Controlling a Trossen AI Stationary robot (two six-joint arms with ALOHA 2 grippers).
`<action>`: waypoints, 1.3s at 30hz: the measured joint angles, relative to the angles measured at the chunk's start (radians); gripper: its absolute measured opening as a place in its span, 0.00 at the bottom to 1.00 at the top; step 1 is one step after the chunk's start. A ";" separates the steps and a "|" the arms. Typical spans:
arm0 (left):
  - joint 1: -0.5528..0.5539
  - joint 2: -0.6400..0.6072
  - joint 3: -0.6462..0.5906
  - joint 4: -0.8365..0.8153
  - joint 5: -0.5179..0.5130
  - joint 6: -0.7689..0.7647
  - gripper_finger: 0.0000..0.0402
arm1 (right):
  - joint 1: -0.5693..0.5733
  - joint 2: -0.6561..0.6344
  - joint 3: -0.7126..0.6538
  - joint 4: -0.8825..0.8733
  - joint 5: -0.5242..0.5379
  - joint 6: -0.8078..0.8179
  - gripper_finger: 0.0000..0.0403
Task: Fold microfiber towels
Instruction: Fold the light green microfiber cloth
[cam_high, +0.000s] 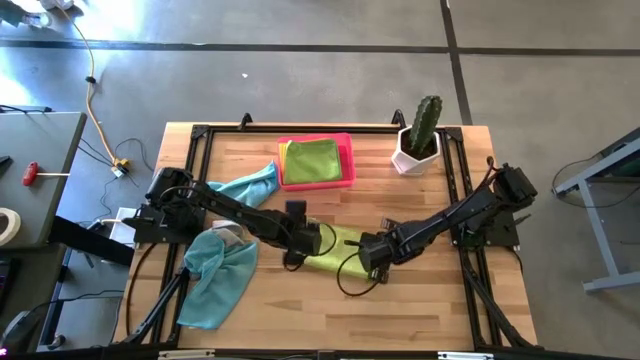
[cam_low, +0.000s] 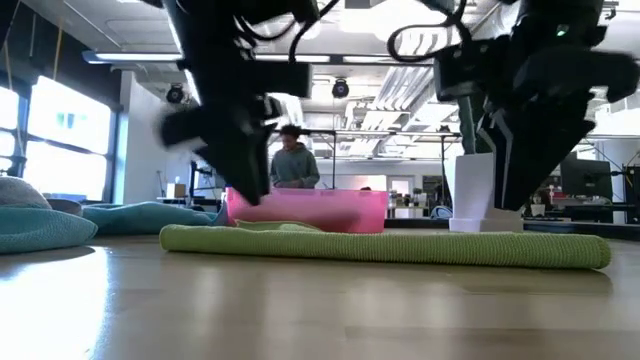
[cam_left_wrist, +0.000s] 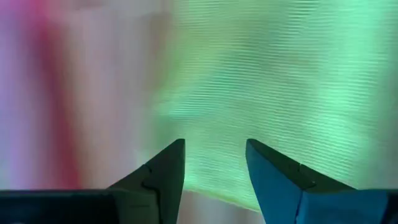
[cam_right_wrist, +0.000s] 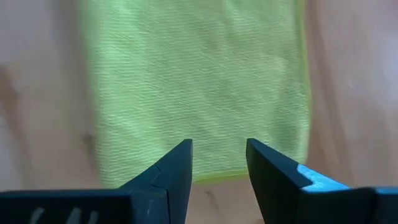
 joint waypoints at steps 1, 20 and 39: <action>-0.012 -0.002 0.000 0.004 0.065 0.011 0.40 | 0.010 0.000 0.000 0.007 0.004 0.014 0.36; -0.165 -0.001 -0.170 0.314 0.374 -0.405 0.32 | 0.153 0.000 0.000 0.069 0.182 0.130 0.36; -0.209 0.000 -0.096 0.086 0.137 -0.353 0.32 | 0.110 -0.009 -0.097 -0.008 0.276 0.313 0.36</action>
